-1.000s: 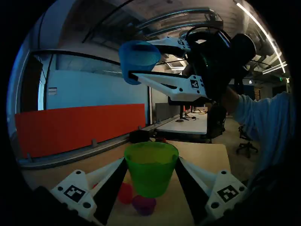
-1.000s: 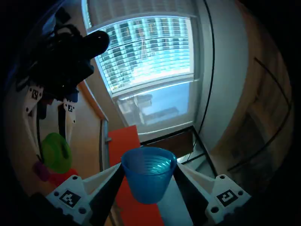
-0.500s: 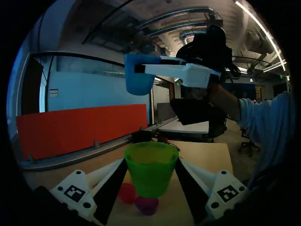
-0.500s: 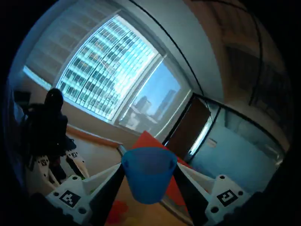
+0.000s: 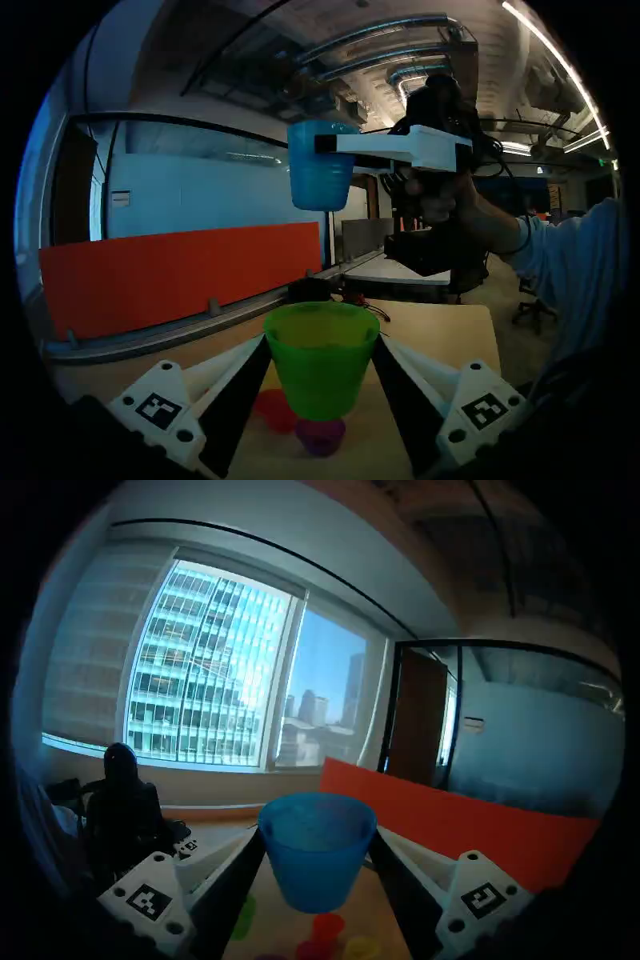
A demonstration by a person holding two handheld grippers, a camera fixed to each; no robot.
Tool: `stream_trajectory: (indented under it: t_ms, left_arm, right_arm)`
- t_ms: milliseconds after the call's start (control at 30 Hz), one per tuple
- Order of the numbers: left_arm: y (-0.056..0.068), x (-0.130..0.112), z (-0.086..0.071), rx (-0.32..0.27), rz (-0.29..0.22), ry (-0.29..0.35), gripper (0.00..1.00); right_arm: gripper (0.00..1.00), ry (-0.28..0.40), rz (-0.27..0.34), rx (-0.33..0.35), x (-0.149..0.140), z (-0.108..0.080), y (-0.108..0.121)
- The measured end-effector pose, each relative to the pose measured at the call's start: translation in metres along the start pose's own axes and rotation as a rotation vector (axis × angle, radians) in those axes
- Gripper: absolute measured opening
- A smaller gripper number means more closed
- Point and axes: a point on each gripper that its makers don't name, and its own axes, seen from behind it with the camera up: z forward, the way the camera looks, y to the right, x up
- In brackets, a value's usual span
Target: Pour water
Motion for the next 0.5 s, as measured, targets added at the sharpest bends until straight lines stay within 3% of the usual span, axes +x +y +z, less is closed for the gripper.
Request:
stream_trajectory:
  t_ms: [500]
  left_arm:
    - [-0.027, 0.001, -0.019, 0.075, 0.009, -0.01, 0.85]
  right_arm:
    - [0.89, -0.009, 0.058, -0.032, -0.021, -0.023, 0.013]
